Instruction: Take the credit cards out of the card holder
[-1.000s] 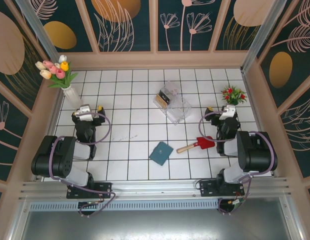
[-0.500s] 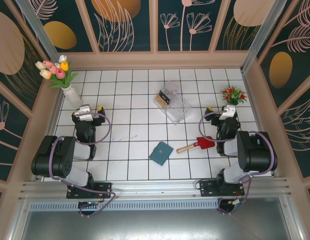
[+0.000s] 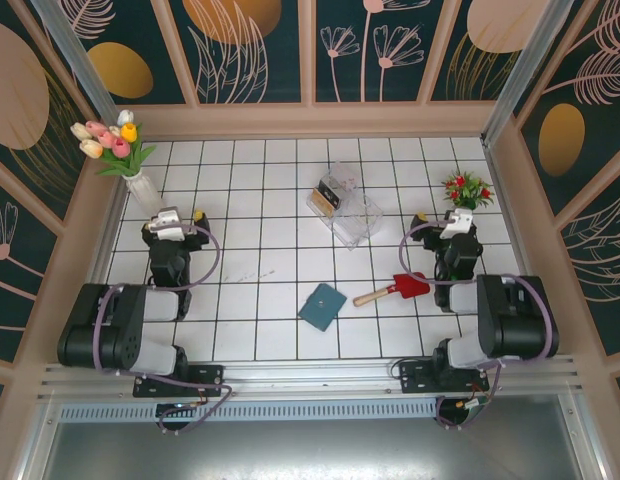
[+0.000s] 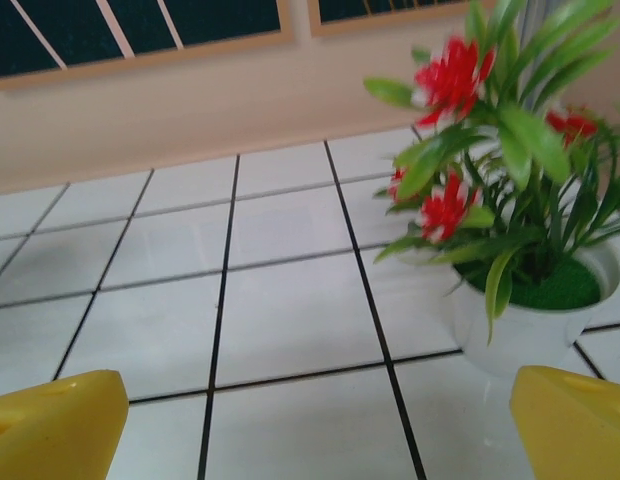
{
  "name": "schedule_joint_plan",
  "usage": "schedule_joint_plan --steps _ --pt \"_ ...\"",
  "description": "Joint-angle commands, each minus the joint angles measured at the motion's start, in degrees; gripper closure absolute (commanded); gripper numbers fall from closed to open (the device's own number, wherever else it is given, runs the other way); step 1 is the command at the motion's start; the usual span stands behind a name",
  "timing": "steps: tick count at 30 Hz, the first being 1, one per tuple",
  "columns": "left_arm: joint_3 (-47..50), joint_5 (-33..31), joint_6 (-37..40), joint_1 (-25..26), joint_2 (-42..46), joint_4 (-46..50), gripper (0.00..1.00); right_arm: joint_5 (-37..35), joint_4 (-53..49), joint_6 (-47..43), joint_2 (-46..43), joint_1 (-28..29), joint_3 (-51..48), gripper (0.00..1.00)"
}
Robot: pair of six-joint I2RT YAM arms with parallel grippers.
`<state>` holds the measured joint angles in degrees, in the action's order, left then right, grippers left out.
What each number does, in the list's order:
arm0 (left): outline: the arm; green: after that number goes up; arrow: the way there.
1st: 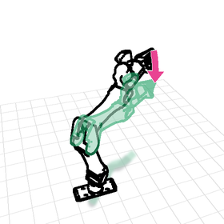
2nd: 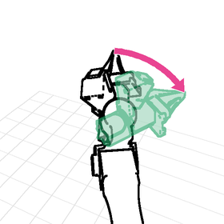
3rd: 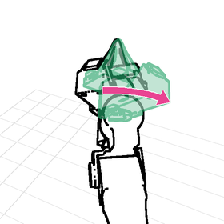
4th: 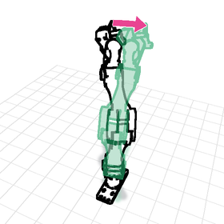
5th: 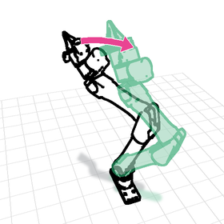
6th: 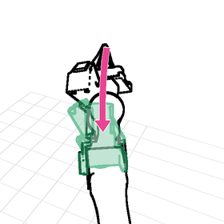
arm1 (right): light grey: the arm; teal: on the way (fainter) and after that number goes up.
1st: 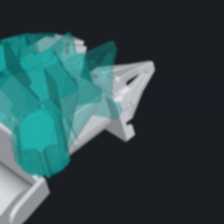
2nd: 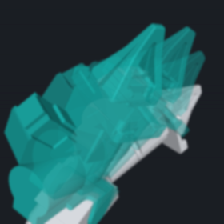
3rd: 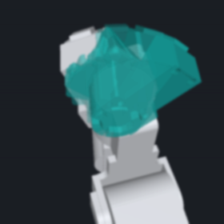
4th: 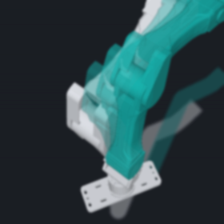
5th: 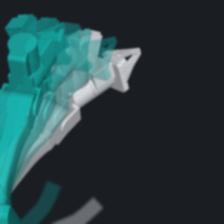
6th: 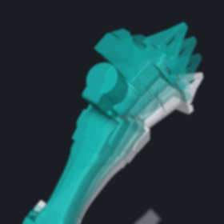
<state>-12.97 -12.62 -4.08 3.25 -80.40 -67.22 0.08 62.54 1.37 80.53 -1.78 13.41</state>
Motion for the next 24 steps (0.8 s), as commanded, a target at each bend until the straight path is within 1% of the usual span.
schedule_joint_plan --steps 1,4,6,9,11,12,14,15,19,22,24 --pt "-4.8 -0.2 -1.3 -0.5 5.6 12.6 0.01 -0.7 -7.3 -0.3 -7.1 0.5 3.5 0.01" --pt "-10.5 0.4 -6.8 -0.5 8.8 25.5 0.01 -3.4 -15.4 1.1 -11.5 1.8 7.2 0.01" --pt "-14.8 1.5 -11.6 -0.5 9.9 34.0 0.01 -5.4 -22.7 2.5 -12.8 3.9 11.0 0.01" --pt "-22.3 2.6 -19.7 -0.5 9.7 47.6 0.01 -8.0 -31.2 5.7 -13.6 7.7 16.0 0.01" --pt "-27.0 4.9 -24.1 -0.4 8.4 55.4 0.01 -9.0 -36.9 8.3 -13.5 10.2 19.3 0.01" --pt "-28.2 7.2 -25.5 -0.5 8.0 57.5 0.02 -9.0 -39.5 9.7 -13.2 11.1 20.8 0.01" --pt "-30.3 13.9 -26.1 -0.2 6.5 61.0 0.01 -8.7 -45.0 14.4 -12.2 12.3 24.3 0.01" --pt "-30.7 15.1 -26.3 0.3 6.2 61.9 0.02 -8.0 -47.5 16.5 -11.7 12.4 25.7 0.01" --pt "-29.9 15.7 -27.7 3.5 6.2 65.0 0.01 -2.4 -55.3 23.6 -9.0 12.4 31.1 0.01" --pt "-30.4 15.2 -28.2 8.5 5.6 68.5 0.01 1.5 -57.8 26.2 -7.2 12.5 33.1 0.01" --pt "-30.9 15.2 -28.9 12.3 4.8 70.3 0.02 1.7 -59.3 27.2 -6.3 12.7 34.1 0.01"
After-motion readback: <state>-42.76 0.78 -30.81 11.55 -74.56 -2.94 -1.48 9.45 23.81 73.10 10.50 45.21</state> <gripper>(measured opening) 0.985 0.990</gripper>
